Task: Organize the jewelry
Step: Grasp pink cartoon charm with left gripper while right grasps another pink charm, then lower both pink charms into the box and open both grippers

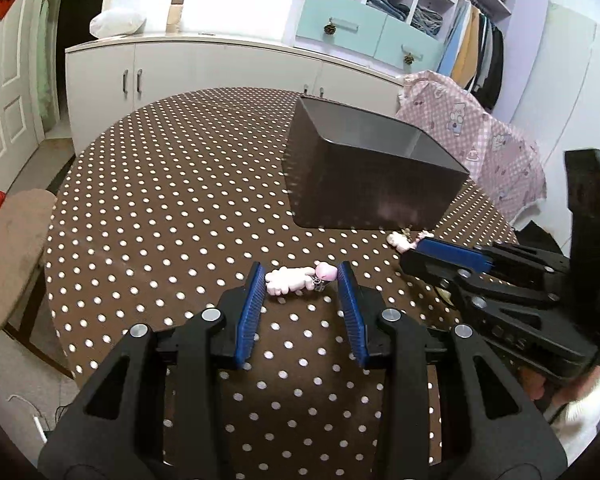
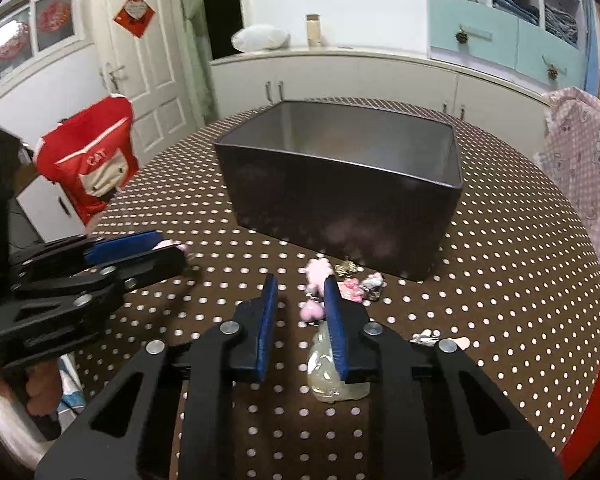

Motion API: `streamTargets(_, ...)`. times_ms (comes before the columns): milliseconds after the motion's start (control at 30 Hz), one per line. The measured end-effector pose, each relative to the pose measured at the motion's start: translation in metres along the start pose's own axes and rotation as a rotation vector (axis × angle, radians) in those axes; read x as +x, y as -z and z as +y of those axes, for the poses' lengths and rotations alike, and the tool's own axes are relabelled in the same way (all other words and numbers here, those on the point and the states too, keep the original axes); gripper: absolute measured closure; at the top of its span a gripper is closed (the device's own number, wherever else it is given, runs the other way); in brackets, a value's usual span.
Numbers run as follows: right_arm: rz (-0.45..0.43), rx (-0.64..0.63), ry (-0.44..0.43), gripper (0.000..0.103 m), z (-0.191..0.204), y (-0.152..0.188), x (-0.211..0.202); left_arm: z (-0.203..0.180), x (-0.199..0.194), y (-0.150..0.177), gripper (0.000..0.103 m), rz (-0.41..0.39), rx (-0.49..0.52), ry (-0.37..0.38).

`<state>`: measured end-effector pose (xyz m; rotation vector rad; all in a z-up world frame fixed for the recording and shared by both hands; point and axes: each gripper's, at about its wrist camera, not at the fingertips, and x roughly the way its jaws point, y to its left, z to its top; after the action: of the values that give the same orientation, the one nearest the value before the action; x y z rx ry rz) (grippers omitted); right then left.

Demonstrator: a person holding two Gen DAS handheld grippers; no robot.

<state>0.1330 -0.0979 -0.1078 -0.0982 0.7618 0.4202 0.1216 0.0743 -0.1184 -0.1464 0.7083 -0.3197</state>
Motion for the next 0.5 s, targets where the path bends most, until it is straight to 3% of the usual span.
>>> streamTargets(200, 0.022, -0.025, 0.044, 0.092, 0.0049, 0.0020, 0.0031, -0.0018, 0.0031, 0.0041, 0.066, 0.002, -0.008, 0.028)
streamTargets(500, 0.007, 0.008, 0.039, 0.092, 0.0009, 0.0033, -0.0008, -0.0046, -0.0027, 0.0051, 0.066, -0.014, -0.006, 0.043)
